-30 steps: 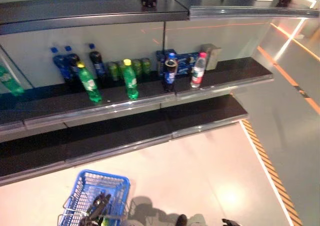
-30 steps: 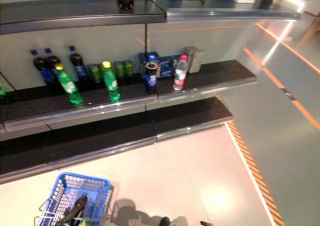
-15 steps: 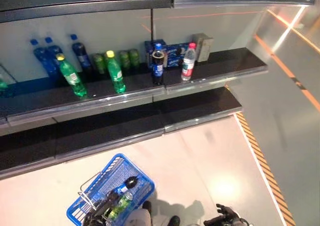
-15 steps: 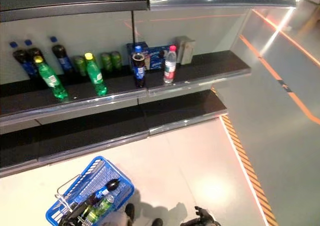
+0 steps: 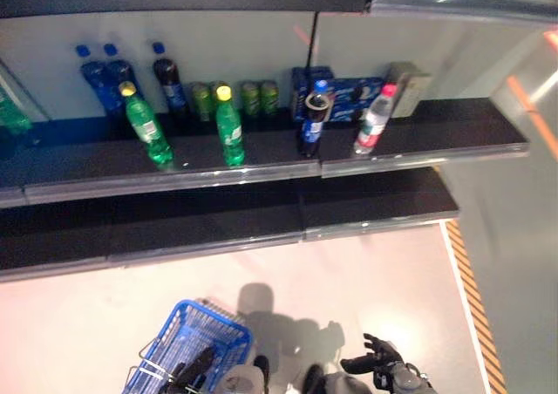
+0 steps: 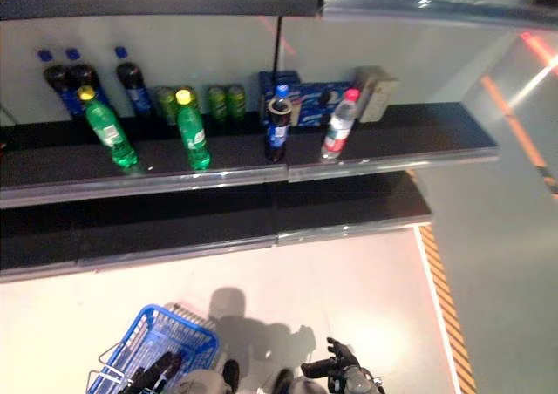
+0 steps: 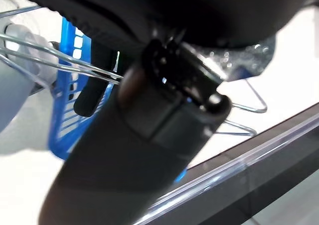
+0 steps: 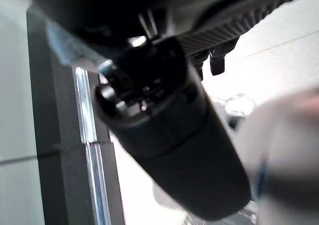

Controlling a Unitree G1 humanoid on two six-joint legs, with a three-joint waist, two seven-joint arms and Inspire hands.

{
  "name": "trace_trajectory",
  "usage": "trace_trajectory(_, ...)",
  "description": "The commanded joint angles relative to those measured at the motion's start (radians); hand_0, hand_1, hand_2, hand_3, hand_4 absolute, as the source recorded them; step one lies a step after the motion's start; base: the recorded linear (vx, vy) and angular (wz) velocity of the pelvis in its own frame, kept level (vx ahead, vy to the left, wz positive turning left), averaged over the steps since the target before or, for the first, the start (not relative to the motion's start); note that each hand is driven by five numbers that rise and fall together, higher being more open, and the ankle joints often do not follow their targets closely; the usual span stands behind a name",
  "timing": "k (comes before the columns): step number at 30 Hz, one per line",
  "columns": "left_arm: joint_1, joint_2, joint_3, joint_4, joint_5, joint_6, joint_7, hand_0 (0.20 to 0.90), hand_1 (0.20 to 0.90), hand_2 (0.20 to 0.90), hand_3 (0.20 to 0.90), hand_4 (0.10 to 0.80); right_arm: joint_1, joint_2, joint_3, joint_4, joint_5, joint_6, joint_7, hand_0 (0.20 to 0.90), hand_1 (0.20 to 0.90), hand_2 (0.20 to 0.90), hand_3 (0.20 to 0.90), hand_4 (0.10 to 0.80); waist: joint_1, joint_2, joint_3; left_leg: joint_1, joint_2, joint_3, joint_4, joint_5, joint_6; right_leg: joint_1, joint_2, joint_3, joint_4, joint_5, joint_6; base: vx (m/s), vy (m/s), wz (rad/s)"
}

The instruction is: Pick up the drink and place into the basket.

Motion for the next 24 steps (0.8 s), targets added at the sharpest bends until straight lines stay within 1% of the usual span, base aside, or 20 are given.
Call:
trace_trajectory(1,-0.052,0.07,-0.023,-0.196,-0.033,-0.108,-0.062,0.3,0.3,0.3,0.2,0.1,0.01,-0.017,-0.019,-0.028,0.03,-0.006,-0.034,0.9,0.9,0.9,0.9,0.8,-0.003,-0.002,-0.027,-0.051,0.023,0.14,0.108,-0.057,-0.06,0.089,-0.092,-0.002,-0.247,0.383,0.056,0.221,-0.44,1.1)
trace_trajectory(3,-0.037,0.071,-0.01,-0.206,-0.04,-0.1,-0.049,0.3,0.3,0.3,0.2,0.1,0.007,-0.015,-0.013,-0.04,0.021,0.004,-0.029,0.9,0.9,0.9,0.9,0.8,0.001,-0.003,-0.025,-0.042,0.053,0.115,0.119,-0.066,-0.075,0.095,-0.087,-0.005,-0.223,0.367,0.064,0.168,-0.375,0.59)
trace_trajectory(4,-0.028,0.071,-0.001,-0.206,-0.035,-0.1,-0.04,0.3,0.3,0.3,0.2,0.1,0.005,-0.014,-0.008,-0.051,0.018,0.011,-0.021,0.9,0.9,0.9,0.9,0.8,0.004,-0.007,-0.026,-0.044,0.074,0.108,0.134,-0.066,-0.084,0.101,-0.076,-0.004,-0.209,0.342,0.065,0.208,-0.498,0.61)
trace_trajectory(5,-0.022,0.072,0.008,-0.202,-0.021,-0.102,-0.031,0.3,0.3,0.3,0.2,0.1,0.001,-0.015,0.001,-0.059,0.011,0.021,-0.006,0.9,0.9,0.9,0.9,0.8,0.005,-0.015,-0.03,-0.053,0.101,0.094,0.157,-0.068,-0.098,0.114,-0.053,0.003,-0.205,0.304,0.069,0.309,-0.72,0.74)
trace_trajectory(6,-0.012,0.071,0.019,-0.189,-0.017,-0.11,-0.011,0.3,0.3,0.3,0.2,0.1,-0.001,-0.016,0.007,-0.075,-0.011,0.056,0.025,0.9,0.9,0.9,0.9,0.8,0.01,-0.033,-0.042,-0.056,0.135,0.086,0.176,-0.062,-0.116,0.141,-0.008,-0.004,-0.202,0.253,0.056,0.244,-0.552,0.78)
trace_trajectory(7,-0.011,0.071,0.019,-0.189,-0.016,-0.11,-0.011,0.3,0.3,0.3,0.2,0.1,0.0,-0.016,0.007,-0.075,-0.012,0.056,0.025,0.9,0.9,0.9,0.9,0.8,0.01,-0.032,-0.042,-0.056,0.136,0.085,0.176,-0.063,-0.116,0.141,-0.007,-0.004,-0.201,0.252,0.056,0.279,-0.647,0.48)
trace_trajectory(8,-0.001,0.066,0.034,-0.189,-0.024,-0.096,-0.01,0.3,0.3,0.3,0.2,0.1,0.0,-0.031,0.019,-0.09,-0.034,0.067,0.045,0.9,0.9,0.9,0.9,0.8,0.021,-0.05,-0.048,-0.062,0.165,0.079,0.195,-0.057,-0.131,0.163,0.024,-0.021,-0.215,0.225,0.03,0.144,-0.348,0.2)
trace_trajectory(9,0.0,0.066,0.035,-0.19,-0.022,-0.092,-0.009,0.3,0.3,0.3,0.2,0.1,0.0,-0.033,0.021,-0.091,-0.036,0.069,0.047,0.9,0.9,0.9,0.9,0.8,0.021,-0.051,-0.048,-0.063,0.167,0.077,0.198,-0.056,-0.133,0.167,0.027,-0.025,-0.218,0.223,0.028,0.208,-0.492,0.08)
trace_trajectory(10,0.01,0.06,0.039,-0.185,0.012,-0.081,-0.024,0.3,0.3,0.3,0.2,0.1,0.002,-0.045,0.021,-0.094,-0.012,0.081,0.041,0.9,0.9,0.9,0.9,0.8,0.031,-0.057,-0.047,-0.079,0.174,0.078,0.216,-0.04,-0.14,0.184,0.041,-0.044,-0.231,0.219,0.014,0.118,-0.291,0.09)
trace_trajectory(12,0.021,0.051,0.02,-0.191,0.045,-0.073,-0.055,0.3,0.3,0.3,0.2,0.1,0.012,-0.064,-0.006,-0.103,0.037,0.104,0.022,0.9,0.9,0.9,0.9,0.8,0.039,-0.059,-0.039,-0.126,0.189,0.109,0.26,0.015,-0.156,0.212,0.065,-0.095,-0.257,0.218,-0.01,0.099,-0.335,0.3)
trace_trajectory(13,0.031,0.048,-0.002,-0.201,0.047,-0.072,-0.068,0.3,0.3,0.3,0.2,0.1,0.019,-0.078,-0.028,-0.095,0.064,0.093,0.023,0.9,0.9,0.9,0.9,0.8,0.043,-0.056,-0.03,-0.148,0.195,0.127,0.261,0.044,-0.163,0.225,0.073,-0.13,-0.267,0.216,-0.02,0.04,-0.223,0.73)
trace_trajectory(14,0.035,0.046,-0.009,-0.207,0.052,-0.069,-0.071,0.3,0.3,0.3,0.2,0.1,0.02,-0.083,-0.038,-0.088,0.072,0.086,0.026,0.9,0.9,0.9,0.9,0.8,0.044,-0.051,-0.027,-0.151,0.199,0.142,0.244,0.061,-0.168,0.23,0.08,-0.145,-0.27,0.214,-0.023,0.029,-0.144,1.12)
trace_trajectory(15,0.046,0.043,-0.019,-0.217,0.059,-0.063,-0.081,0.3,0.3,0.3,0.2,0.1,0.019,-0.092,-0.048,-0.08,0.073,0.075,0.029,0.9,0.9,0.9,0.9,0.8,0.047,-0.04,-0.023,-0.149,0.201,0.156,0.183,0.088,-0.171,0.233,0.088,-0.171,-0.275,0.216,-0.022,0.034,-0.034,0.84)
trace_trajectory(16,0.054,0.038,-0.022,-0.216,0.066,-0.06,-0.088,0.3,0.3,0.3,0.2,0.1,0.014,-0.096,-0.052,-0.067,0.068,0.062,0.034,0.9,0.9,0.9,0.9,0.8,0.048,-0.027,-0.023,-0.134,0.21,0.17,0.096,0.116,-0.171,0.229,0.094,-0.185,-0.278,0.219,-0.018,0.065,0.012,0.65)
trace_trajectory(17,0.055,0.038,-0.025,-0.212,0.078,-0.055,-0.09,0.3,0.3,0.3,0.2,0.1,0.014,-0.097,-0.052,-0.055,0.076,0.051,0.034,0.9,0.9,0.9,0.9,0.8,0.046,-0.015,-0.026,-0.117,0.226,0.186,0.017,0.154,-0.179,0.23,0.106,-0.194,-0.28,0.218,-0.018,0.097,0.054,0.43)
trace_trajectory(18,0.053,0.037,-0.025,-0.207,0.092,-0.048,-0.087,0.3,0.3,0.3,0.2,0.1,0.015,-0.095,-0.053,-0.047,0.083,0.042,0.034,0.9,0.9,0.9,0.9,0.8,0.043,-0.007,-0.028,-0.1,0.239,0.199,-0.035,0.187,-0.188,0.233,0.115,-0.201,-0.282,0.217,-0.02,0.129,0.06,0.51)
trace_trajectory(19,0.047,0.033,-0.023,-0.191,0.105,-0.05,-0.086,0.3,0.3,0.3,0.2,0.1,0.021,-0.088,-0.055,-0.044,0.086,0.033,0.03,0.9,0.9,0.9,0.9,0.8,0.039,-0.005,-0.022,-0.098,0.249,0.199,-0.039,0.205,-0.197,0.241,0.121,-0.2,-0.276,0.21,-0.024,0.134,0.071,0.5)
trace_trajectory(21,0.039,0.025,-0.02,-0.165,0.098,-0.064,-0.083,0.3,0.3,0.3,0.2,0.1,0.021,-0.077,-0.047,-0.034,0.078,0.019,0.036,0.9,0.9,0.9,0.9,0.8,0.036,-0.012,-0.026,-0.082,0.239,0.18,-0.038,0.185,-0.189,0.244,0.119,-0.195,-0.275,0.204,-0.028,0.138,0.109,0.33)
trace_trajectory(23,0.032,0.019,-0.01,-0.153,0.103,-0.066,-0.083,0.3,0.3,0.3,0.2,0.1,0.023,-0.069,-0.038,-0.028,0.051,0.002,0.051,0.9,0.9,0.9,0.9,0.8,0.028,-0.017,-0.036,-0.063,0.224,0.179,-0.044,0.175,-0.189,0.245,0.118,-0.184,-0.282,0.207,-0.029,0.158,0.152,0.05)
trace_trajectory(24,0.027,0.02,-0.011,-0.153,0.1,-0.064,-0.082,0.3,0.3,0.3,0.2,0.1,0.029,-0.066,-0.033,-0.031,0.038,-0.006,0.062,0.9,0.9,0.9,0.9,0.8,0.024,-0.018,-0.039,-0.06,0.216,0.187,-0.034,0.167,-0.191,0.247,0.111,-0.183,-0.284,0.21,-0.026,0.161,0.172,-0.01)
